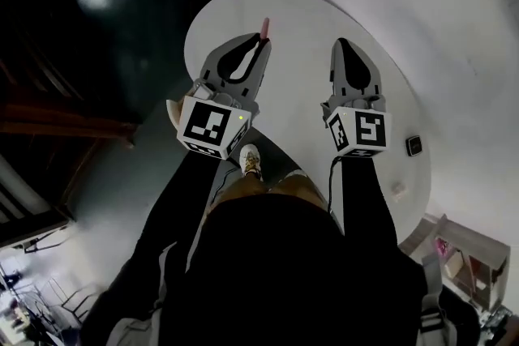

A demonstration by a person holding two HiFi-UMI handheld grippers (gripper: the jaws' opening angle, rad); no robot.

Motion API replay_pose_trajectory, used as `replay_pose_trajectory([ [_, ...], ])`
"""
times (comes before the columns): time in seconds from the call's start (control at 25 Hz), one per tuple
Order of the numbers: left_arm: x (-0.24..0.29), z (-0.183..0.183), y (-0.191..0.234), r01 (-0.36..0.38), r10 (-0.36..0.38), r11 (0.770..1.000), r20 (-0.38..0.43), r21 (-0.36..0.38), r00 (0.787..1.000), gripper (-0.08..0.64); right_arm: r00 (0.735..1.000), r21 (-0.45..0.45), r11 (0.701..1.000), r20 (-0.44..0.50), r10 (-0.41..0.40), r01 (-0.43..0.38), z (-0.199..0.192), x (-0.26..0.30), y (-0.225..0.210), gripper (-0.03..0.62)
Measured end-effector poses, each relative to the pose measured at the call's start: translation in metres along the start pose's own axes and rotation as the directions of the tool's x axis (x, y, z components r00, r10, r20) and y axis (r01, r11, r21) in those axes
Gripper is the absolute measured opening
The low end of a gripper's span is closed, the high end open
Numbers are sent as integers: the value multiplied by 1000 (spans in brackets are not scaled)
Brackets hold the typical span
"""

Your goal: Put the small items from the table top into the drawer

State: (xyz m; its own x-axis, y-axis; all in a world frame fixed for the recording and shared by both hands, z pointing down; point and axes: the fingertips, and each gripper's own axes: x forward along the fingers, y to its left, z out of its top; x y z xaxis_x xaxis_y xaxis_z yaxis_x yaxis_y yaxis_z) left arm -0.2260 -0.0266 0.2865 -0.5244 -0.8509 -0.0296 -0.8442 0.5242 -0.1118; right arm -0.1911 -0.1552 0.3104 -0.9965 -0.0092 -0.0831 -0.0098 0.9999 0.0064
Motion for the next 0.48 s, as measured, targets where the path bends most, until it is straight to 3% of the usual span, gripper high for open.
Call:
replay_pose_trajectory([
  [0.24, -69, -9, 96, -191, 191, 981, -21, 23, 981, 54, 979, 8, 979, 12, 203, -203, -6, 67, 112, 26],
  [0.48, -129, -27, 169, -340, 340, 940, -52, 7, 939, 55, 924, 11, 924, 21, 382, -382, -10, 112, 216, 26],
])
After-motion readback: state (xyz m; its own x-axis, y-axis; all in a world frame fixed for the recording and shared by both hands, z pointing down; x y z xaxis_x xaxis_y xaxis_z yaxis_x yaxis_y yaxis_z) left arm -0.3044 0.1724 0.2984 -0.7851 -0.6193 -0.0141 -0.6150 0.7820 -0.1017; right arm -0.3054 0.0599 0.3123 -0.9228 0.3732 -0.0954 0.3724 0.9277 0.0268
